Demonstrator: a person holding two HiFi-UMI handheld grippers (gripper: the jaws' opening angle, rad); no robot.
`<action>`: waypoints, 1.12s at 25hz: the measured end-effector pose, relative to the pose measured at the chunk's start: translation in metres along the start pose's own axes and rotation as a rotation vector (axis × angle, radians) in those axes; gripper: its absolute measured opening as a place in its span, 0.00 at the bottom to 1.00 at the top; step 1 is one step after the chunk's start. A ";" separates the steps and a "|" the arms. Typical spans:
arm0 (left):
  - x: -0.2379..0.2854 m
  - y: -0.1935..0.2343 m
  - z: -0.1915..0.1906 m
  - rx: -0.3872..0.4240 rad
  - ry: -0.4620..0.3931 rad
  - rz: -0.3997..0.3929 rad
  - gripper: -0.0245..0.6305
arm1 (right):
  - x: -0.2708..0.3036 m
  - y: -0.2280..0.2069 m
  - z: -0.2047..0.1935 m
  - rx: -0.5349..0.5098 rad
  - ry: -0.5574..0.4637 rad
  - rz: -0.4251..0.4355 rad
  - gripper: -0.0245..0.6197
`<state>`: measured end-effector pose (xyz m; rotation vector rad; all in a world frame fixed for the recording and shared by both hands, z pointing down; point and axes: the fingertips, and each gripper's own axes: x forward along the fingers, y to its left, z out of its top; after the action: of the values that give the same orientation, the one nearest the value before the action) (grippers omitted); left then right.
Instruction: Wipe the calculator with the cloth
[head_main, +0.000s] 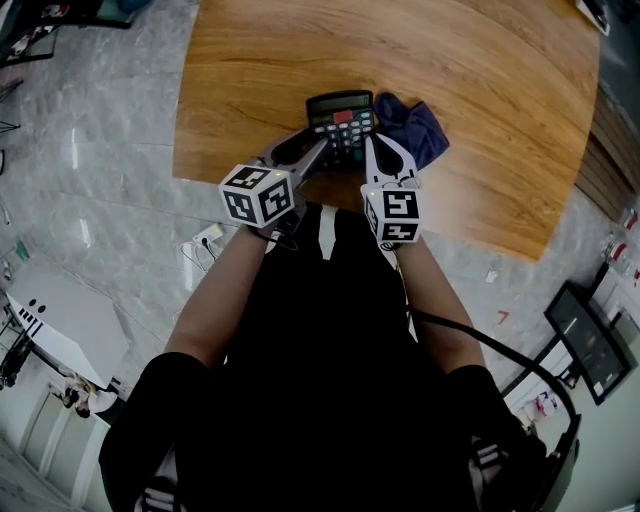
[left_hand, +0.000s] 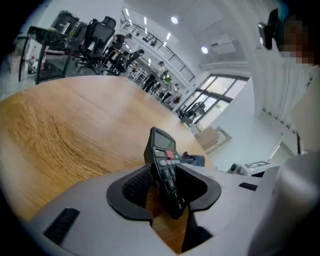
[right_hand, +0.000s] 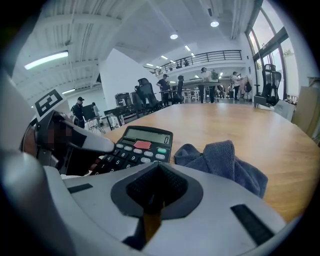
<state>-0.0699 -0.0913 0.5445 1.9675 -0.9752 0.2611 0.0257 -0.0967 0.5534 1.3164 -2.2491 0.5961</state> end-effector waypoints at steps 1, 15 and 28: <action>-0.002 -0.004 0.005 -0.015 -0.025 -0.031 0.26 | 0.000 -0.002 0.000 0.004 0.004 -0.003 0.06; 0.006 0.006 0.000 0.080 0.033 0.084 0.20 | -0.002 -0.004 -0.001 -0.015 -0.002 -0.005 0.06; 0.006 0.018 0.027 0.224 -0.020 0.111 0.26 | -0.002 -0.002 -0.001 -0.030 -0.011 -0.001 0.06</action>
<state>-0.0840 -0.1211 0.5428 2.1235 -1.1101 0.4297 0.0282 -0.0960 0.5529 1.3091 -2.2570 0.5543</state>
